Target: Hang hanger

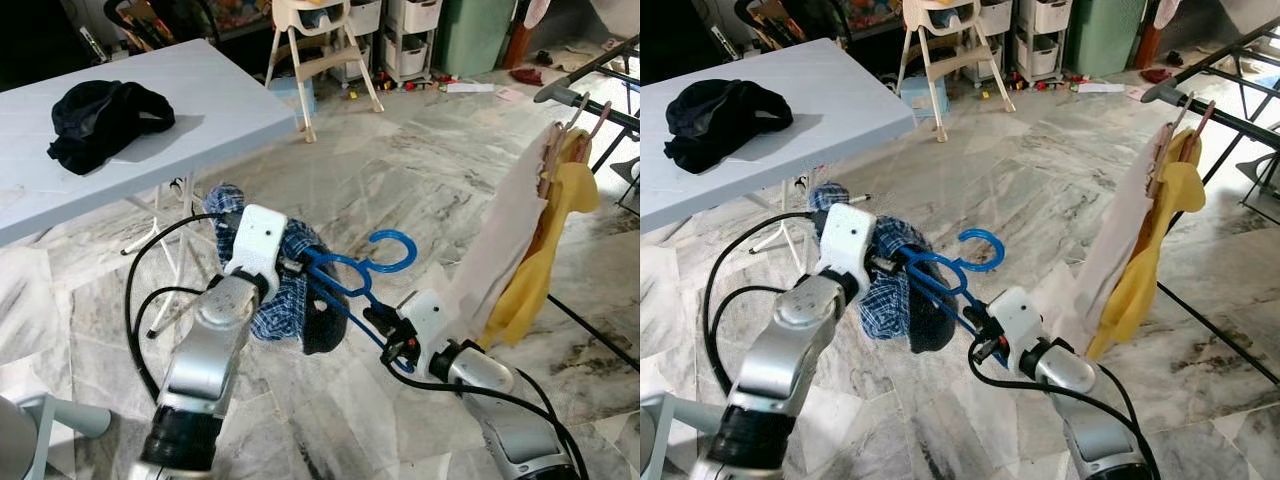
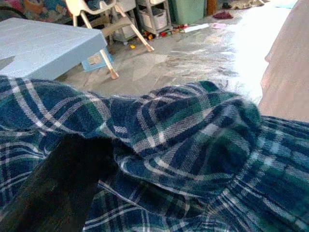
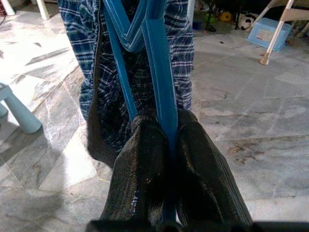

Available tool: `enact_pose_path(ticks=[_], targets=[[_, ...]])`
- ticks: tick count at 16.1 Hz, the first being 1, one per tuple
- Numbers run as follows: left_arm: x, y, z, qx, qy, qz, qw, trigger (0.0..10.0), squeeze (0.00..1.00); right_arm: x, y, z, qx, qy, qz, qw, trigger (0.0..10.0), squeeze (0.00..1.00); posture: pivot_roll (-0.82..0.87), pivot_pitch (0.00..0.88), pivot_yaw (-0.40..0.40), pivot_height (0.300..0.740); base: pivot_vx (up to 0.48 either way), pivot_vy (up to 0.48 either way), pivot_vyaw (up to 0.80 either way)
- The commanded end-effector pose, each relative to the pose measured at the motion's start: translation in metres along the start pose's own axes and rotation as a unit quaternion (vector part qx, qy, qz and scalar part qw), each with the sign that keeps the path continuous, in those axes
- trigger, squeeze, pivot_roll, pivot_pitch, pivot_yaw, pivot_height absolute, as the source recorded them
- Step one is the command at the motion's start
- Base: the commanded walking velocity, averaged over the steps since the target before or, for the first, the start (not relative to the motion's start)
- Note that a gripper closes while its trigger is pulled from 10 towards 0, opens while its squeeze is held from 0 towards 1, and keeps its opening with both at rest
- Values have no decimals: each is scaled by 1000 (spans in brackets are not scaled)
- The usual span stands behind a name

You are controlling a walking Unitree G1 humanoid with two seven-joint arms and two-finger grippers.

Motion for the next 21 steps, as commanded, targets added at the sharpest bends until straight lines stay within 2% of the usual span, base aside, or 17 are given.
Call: enact_pose_path(ticks=[1, 2, 3, 4, 5, 6, 9, 11, 12, 14, 15, 16, 18, 19, 20, 21], targets=[[67, 13, 8, 38, -177, 18, 983, 10000, 1000, -4, 28, -19, 49, -10, -1, 999, 10000, 0, -104, 62, 82, 740, 0, 0, 0], [67, 7, 14, 33, -182, 6, 983, 10000, 0, -3, 29, -20, 52, -16, -2, 999, 10000, 0, -101, 63, 80, 740, 0, 0, 0], [65, 4, 15, 30, -180, 2, 983, 10000, 0, -3, 29, -20, 52, -17, -2, 998, 10000, 0, -101, 63, 80, 740, 0, 0, 0], [60, 7, 18, 46, -166, -9, 985, 10000, 0, -3, 28, -21, 52, -17, -2, 999, 10000, 0, -99, 64, 81, 740, 0, 0, 0], [43, 14, 21, 71, -116, -21, 990, 10000, 0, -4, 26, -21, 49, -18, -1, 999, 10000, 0, -97, 64, 81, 740, 0, 0, 0], [33, 16, 25, 78, -89, -14, 993, 10000, 0, -3, 26, -21, 49, -20, -1, 999, 10000, 0, -97, 64, 81, 740, 0, 0, 0], [31, 5, 34, 61, -81, -26, 994, 10000, 0, -1, 25, -23, 47, -28, 0, 998, 10000, 0, -92, 63, 80, 740, 0, 0, 0], [28, 6, 34, 68, -65, -39, 995, 10000, 0, 0, 26, -23, 48, -30, 1, 998, 10000, 0, -94, 63, 78, 740, 0, 0, 0], [25, 6, 34, 70, -50, -61, 994, 10000, 0, 1, 26, -23, 48, -31, 2, 998, 10000, 0, -93, 63, 77, 740, 0, 0, 0], [32, 5, 32, 64, -70, -55, 994, 10000, 0, 2, 27, -24, 48, -39, 4, 998, 10000, 0, -94, 63, 76, 740, 0, 0, 0], [37, 5, 31, 61, -82, -43, 994, 10000, 0, 1, 29, -25, 52, -37, 3, 998, 10000, 0, -96, 63, 76, 740, 0, 0, 0], [35, 7, 26, 62, -70, -30, 995, 10000, 0, -2, 29, -25, 53, -28, 3, 998, 10000, 0, -95, 62, 76, 740, 0, 0, 0], [30, 8, 21, 65, -53, -40, 996, 10000, 0, -3, 29, -25, 54, -23, 2, 998, 10000, 0, -95, 62, 76, 740, 0, 0, 0], [20, 7, 9, 59, -28, -59, 996, 10000, 0, -9, 29, -23, 55, -1, -4, 998, 10000, 0, -97, 61, 73, 740, 0, 0, 0], [17, 5, 5, 52, -24, -61, 996, 10000, 0, -12, 29, -23, 55, 10, -6, 998, 10000, 0, -98, 61, 74, 740, 0, 0, 0], [16, -2, -8, 20, -31, -48, 998, 10000, 0, -17, 29, -20, 51, 31, 7, 998, 10000, 0, -102, 61, 75, 740, 0, 0, 0]])
Point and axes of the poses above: a point about 5 cm out from each wrist's last joint towards the gripper, its own z axis pointing back from the gripper into the wrist, its own y axis along the axis of the wrist's last joint, x = y × z, the point moved 3 cm from there along -z, pointing out of the wrist towards the gripper, and after that the axes turned 10 degrees about -z, right-handed, at the moved point
